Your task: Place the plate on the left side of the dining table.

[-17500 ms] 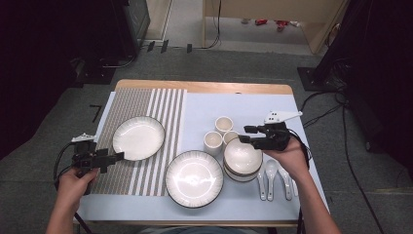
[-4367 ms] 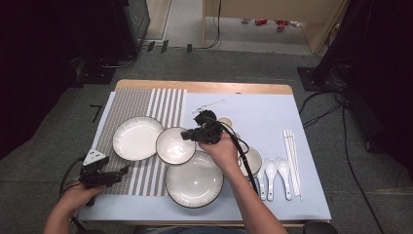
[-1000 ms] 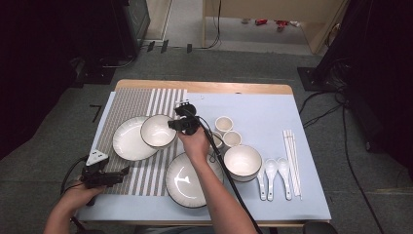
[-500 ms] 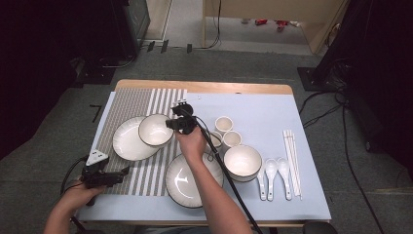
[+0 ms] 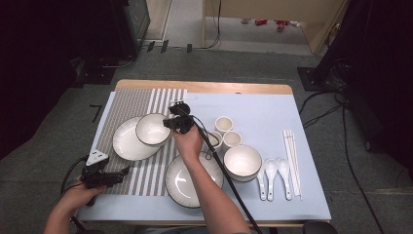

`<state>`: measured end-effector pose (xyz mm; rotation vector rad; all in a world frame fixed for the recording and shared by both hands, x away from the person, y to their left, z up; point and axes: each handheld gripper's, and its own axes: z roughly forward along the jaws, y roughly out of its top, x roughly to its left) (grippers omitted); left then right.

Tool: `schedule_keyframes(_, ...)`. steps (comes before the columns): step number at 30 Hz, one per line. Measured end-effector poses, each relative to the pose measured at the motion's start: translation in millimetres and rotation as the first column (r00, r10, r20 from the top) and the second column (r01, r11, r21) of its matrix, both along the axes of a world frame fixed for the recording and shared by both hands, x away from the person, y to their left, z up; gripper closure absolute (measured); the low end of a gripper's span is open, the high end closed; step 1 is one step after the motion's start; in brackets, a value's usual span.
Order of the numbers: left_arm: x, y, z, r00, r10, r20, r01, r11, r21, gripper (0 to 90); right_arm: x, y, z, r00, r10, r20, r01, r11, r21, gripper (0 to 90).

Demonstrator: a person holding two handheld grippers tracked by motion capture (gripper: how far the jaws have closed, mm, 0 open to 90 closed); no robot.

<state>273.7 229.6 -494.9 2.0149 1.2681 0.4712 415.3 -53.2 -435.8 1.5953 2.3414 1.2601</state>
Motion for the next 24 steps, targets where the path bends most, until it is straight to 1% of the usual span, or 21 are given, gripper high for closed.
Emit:
schedule_keyframes(3,0.0,0.0,-0.1,1.0,0.0,0.001,0.0,1.0,0.0,8.5,-0.2,5.6,-0.7,0.9999,0.011,0.004,-0.011,1.0,-0.028,81.5)
schedule_keyframes(6,0.0,0.1,-0.1,1.0,0.0,0.0,0.0,1.0,-0.003,8.5,0.2,8.5,-3.4,0.9999,0.016,0.004,-0.016,0.999,-0.035,81.5)
schedule_keyframes(8,0.0,0.2,-0.1,1.0,0.0,0.0,0.0,1.0,-0.004,8.5,0.4,9.8,-5.0,0.9999,0.014,-0.004,-0.014,0.999,-0.034,81.5)
schedule_keyframes(15,0.0,-0.1,-0.1,1.0,0.0,0.002,0.0,1.0,0.001,8.5,0.1,13.6,-8.0,0.9999,0.016,-0.004,-0.016,0.999,-0.039,81.5)
schedule_keyframes(20,0.0,-0.1,-0.1,1.0,-0.001,0.003,0.001,1.0,0.004,8.5,1.7,14.6,-9.9,0.9999,-0.002,-0.017,0.001,1.0,-0.028,81.4)
schedule_keyframes(24,0.0,-0.2,-0.2,1.0,0.0,0.002,0.0,1.0,0.002,8.5,1.5,17.9,-13.0,0.9998,-0.006,-0.018,0.006,1.0,-0.021,81.1)
